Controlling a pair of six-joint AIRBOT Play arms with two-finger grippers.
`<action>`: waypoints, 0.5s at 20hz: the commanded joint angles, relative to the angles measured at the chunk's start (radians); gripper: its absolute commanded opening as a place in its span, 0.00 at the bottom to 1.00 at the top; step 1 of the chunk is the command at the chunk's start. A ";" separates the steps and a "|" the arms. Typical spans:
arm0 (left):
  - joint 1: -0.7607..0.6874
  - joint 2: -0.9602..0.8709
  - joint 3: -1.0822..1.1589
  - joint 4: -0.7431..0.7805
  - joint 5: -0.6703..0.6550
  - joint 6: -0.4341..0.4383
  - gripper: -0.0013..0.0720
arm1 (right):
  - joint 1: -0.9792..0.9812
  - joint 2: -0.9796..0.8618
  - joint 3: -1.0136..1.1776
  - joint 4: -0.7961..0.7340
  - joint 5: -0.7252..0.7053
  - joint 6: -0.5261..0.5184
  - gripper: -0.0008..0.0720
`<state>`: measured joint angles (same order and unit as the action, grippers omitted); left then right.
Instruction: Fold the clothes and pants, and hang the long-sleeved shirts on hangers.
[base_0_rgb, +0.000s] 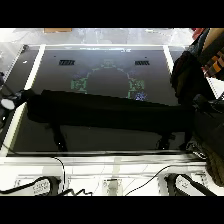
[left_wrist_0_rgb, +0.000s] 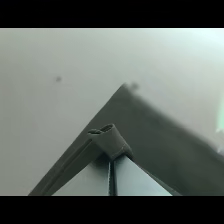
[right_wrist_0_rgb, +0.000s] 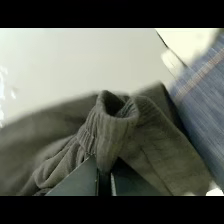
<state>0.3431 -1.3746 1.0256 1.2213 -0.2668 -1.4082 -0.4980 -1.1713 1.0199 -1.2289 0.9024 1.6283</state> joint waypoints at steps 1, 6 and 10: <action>-0.051 -0.139 0.132 -0.004 0.023 -0.047 0.03 | 0.003 -0.092 0.000 0.137 -0.211 0.021 0.04; -0.101 -0.208 0.154 -0.003 0.129 -0.047 0.03 | 0.064 -0.153 0.000 0.159 -0.427 0.021 0.04; -0.092 -0.213 0.154 -0.003 0.136 -0.047 0.72 | 0.114 -0.196 0.000 0.158 -0.551 0.021 0.84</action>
<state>0.2539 -1.5738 1.1725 1.2175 -0.1558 -1.4525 -0.4152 -1.3346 1.0203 -1.0798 0.4698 1.6493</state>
